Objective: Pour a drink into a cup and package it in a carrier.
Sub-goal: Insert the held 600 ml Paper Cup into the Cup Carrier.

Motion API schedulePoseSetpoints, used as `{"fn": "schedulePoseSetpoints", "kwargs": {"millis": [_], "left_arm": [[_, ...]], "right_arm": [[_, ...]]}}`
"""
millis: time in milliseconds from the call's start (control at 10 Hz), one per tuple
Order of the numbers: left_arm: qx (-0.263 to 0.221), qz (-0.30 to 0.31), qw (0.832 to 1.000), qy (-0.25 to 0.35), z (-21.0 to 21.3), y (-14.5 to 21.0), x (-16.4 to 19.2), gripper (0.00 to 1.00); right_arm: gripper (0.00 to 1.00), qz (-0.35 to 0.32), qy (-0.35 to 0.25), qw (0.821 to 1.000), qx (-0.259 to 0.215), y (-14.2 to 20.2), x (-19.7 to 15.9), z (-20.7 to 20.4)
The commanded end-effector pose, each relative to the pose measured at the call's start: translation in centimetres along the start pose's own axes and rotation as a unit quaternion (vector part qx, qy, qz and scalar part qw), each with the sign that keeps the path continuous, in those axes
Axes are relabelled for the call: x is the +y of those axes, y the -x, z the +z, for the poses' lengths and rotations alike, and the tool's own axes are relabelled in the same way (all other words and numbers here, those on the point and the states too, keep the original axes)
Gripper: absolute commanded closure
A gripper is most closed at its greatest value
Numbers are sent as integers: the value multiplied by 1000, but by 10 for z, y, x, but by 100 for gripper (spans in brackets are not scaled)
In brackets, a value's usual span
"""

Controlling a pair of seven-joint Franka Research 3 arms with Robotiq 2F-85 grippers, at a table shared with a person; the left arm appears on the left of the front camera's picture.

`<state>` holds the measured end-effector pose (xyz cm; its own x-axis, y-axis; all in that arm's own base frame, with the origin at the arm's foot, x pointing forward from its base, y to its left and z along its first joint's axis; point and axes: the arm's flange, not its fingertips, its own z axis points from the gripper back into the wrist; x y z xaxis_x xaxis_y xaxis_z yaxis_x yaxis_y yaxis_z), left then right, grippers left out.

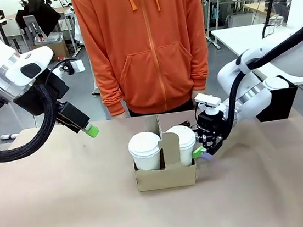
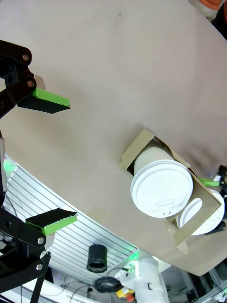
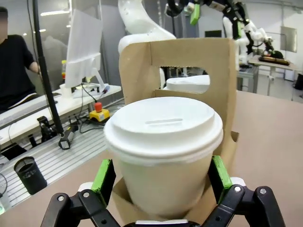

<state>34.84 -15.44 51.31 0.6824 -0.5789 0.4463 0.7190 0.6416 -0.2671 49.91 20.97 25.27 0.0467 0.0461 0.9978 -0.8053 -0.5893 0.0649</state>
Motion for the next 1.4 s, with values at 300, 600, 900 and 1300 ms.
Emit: {"fn": "schedulePoseSetpoints", "kwargs": {"millis": [300,600,900,1300], "left_arm": [[4,5,1000,0,0,-2,-1,0],[4,5,1000,0,0,-2,-1,0],[4,5,1000,0,0,-2,-1,0],[4,5,1000,0,0,-2,-1,0]], "right_arm": [[0,5,126,991,53,-48,55,87],[0,-87,281,949,111,-93,139,144],[0,-172,391,893,140,-106,195,169],[0,-159,432,877,136,-99,210,168]]}}
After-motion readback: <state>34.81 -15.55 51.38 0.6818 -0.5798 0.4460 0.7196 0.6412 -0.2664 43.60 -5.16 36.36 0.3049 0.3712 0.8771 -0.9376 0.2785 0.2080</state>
